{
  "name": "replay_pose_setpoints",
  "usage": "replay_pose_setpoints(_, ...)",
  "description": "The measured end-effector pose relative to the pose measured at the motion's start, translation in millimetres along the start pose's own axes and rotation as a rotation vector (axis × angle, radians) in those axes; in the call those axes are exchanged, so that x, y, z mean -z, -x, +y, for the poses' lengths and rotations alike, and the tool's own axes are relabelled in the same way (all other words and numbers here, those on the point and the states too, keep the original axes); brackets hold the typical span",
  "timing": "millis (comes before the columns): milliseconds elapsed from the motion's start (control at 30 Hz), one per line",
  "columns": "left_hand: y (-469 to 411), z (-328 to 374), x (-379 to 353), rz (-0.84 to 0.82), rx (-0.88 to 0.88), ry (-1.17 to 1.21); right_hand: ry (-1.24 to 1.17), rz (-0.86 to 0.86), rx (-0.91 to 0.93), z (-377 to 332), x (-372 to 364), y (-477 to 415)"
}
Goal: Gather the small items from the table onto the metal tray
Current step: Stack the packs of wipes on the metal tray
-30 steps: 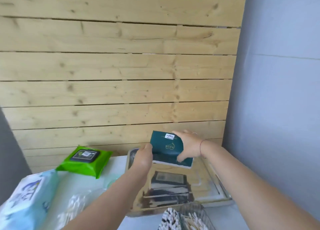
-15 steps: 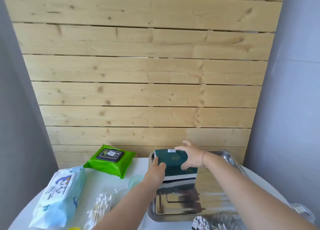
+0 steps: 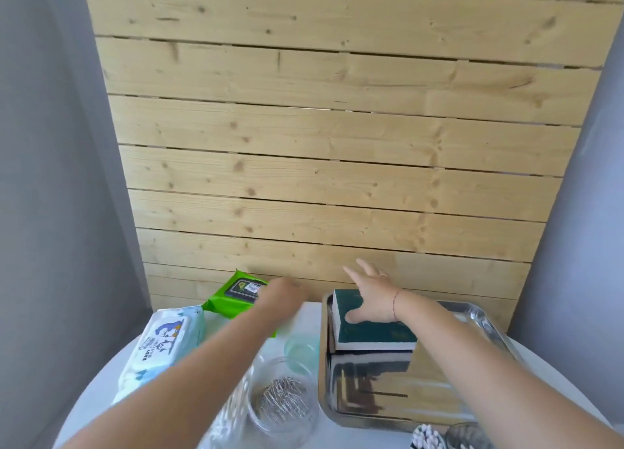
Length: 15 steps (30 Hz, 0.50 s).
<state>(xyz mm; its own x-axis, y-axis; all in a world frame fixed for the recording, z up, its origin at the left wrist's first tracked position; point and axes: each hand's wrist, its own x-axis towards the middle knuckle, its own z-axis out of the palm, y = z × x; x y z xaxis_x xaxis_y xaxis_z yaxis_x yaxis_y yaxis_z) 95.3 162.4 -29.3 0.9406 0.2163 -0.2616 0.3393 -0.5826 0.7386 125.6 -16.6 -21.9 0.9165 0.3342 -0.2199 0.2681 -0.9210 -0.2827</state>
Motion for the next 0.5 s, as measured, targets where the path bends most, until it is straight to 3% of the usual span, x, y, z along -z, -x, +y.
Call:
replay_pose_setpoints(100,-28,-23,46,0.108,0.073,-0.164,-0.227,0.048,0.081,-52,-10,-14)
replay_pose_setpoints(233,-62,-62,77,0.114,0.118,-0.299,-0.622,-0.012,-0.110,-102,-34,-39)
replay_pose_setpoints(300,-74,-73,85,0.070,0.095,-0.284,-0.664,-0.016,-0.213,-112,-46,-52)
replay_pose_setpoints(400,-84,-84,88,0.049,0.141,-0.068,-0.609,-0.030,-0.300,-115,-59,-68)
replay_pose_setpoints(500,-104,-96,82,0.042,0.102,-0.191,-0.583,-0.038,-0.346,-111,-72,-86)
